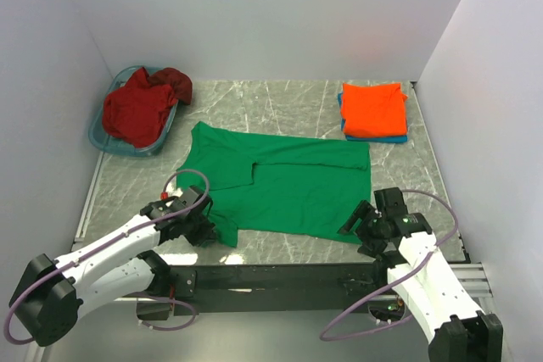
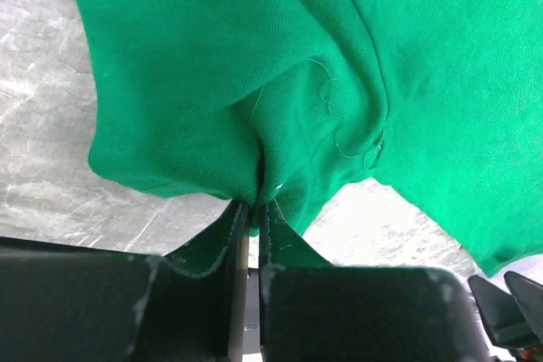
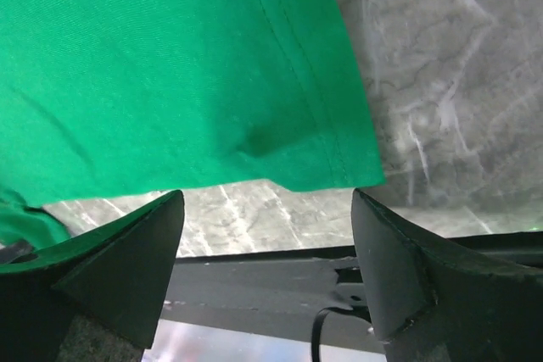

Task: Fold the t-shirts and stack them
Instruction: Fold the tshirt

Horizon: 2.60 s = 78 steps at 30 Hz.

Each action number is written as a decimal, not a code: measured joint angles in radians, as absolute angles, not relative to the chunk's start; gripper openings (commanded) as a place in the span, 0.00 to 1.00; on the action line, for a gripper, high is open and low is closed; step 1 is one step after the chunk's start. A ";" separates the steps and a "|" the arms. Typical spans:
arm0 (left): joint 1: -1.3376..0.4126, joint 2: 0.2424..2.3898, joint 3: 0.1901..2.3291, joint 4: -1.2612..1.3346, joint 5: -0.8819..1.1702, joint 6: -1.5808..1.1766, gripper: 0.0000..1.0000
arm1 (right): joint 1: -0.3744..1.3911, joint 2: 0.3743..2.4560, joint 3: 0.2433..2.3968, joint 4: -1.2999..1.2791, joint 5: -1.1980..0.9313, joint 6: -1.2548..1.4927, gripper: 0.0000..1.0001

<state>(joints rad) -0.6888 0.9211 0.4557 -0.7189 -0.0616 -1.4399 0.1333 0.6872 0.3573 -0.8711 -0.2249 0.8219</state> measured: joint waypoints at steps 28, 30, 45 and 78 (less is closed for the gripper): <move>-0.657 1.047 0.682 -0.710 -0.140 -1.321 0.00 | 0.135 0.858 0.501 -0.747 -0.133 0.743 0.00; -0.629 1.068 0.712 -0.686 -0.140 -1.289 0.00 | 0.135 0.883 0.524 -0.743 -0.124 0.733 0.00; -0.460 1.273 0.897 -0.515 -0.136 -1.052 0.00 | 0.135 1.079 0.725 -0.684 -0.066 0.671 0.00; -0.220 1.729 1.169 -0.318 -0.036 -0.876 0.99 | 0.126 1.617 1.144 -0.632 0.097 0.598 0.78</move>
